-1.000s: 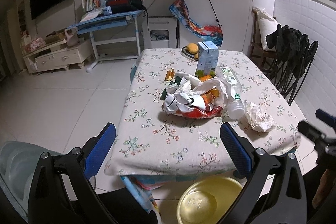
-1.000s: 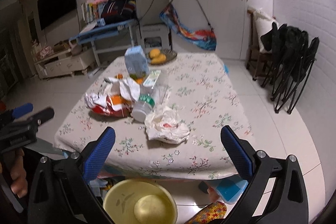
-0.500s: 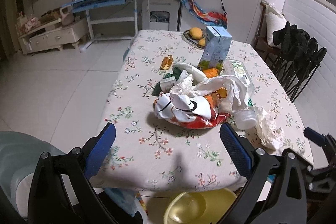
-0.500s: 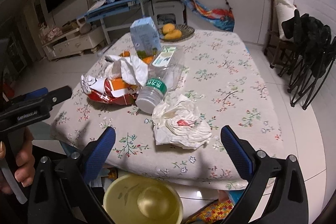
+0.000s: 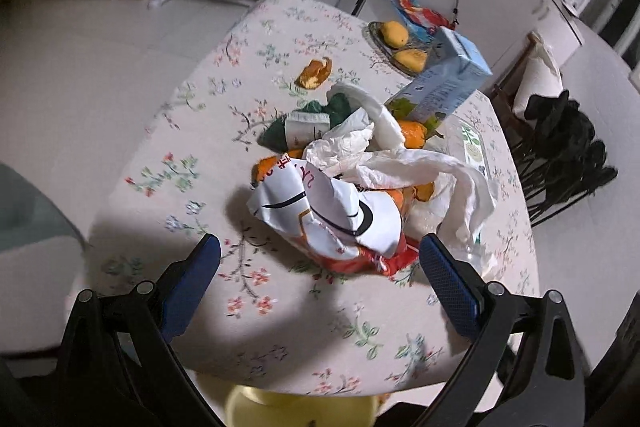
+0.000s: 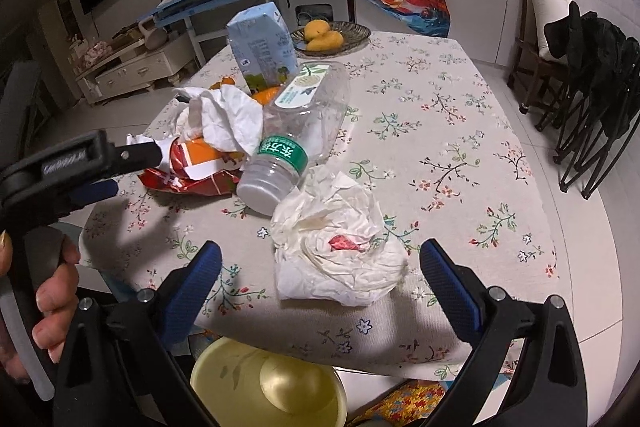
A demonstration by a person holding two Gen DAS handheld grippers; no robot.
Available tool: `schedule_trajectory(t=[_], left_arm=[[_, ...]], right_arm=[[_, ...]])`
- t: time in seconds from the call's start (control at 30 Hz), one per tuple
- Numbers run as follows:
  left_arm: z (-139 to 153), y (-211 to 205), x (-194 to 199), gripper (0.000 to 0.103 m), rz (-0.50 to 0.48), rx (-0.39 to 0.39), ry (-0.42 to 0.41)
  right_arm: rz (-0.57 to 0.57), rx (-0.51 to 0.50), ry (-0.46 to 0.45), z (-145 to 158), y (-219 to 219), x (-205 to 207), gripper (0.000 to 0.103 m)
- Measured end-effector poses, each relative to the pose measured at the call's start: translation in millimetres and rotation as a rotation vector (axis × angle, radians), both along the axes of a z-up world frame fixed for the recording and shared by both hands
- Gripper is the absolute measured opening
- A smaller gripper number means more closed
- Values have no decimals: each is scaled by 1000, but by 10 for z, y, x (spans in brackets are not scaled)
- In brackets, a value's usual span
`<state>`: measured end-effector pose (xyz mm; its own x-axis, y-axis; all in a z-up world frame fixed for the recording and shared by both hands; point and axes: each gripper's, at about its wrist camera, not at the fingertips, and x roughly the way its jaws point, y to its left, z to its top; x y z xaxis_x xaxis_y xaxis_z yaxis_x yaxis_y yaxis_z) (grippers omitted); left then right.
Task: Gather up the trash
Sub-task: 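Grasp the white-and-red snack bag with the left gripper while the right gripper grasps the crumpled tissue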
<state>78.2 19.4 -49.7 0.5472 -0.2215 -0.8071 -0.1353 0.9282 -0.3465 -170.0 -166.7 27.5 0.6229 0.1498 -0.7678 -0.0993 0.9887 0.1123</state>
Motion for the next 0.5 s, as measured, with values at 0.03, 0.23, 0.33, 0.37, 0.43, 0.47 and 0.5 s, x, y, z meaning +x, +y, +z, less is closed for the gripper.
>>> schedule_trajectory(t=[0.03, 0.23, 0.33, 0.37, 0.43, 0.47, 0.5], left_arm=[[-28, 5, 25, 96, 9, -16, 12], [-170, 86, 139, 96, 69, -102, 46], [-217, 126, 182, 85, 88, -121, 47], [-228, 141, 193, 75, 86, -136, 46], [-261, 172, 212, 57, 68, -210, 21], [-253, 174, 212, 48, 57, -223, 11], [-228, 156, 213, 44, 43, -217, -7]], right_arm=[[-3, 1, 2, -7, -6, -1, 96], [-6, 2, 13, -32, -24, 33, 93], [-5, 1, 12, -45, -19, 31, 93], [-6, 1, 12, -47, -21, 32, 93], [-8, 3, 13, -47, -27, 37, 93], [-10, 3, 14, -53, -32, 40, 93], [-11, 4, 14, -61, -36, 37, 91]])
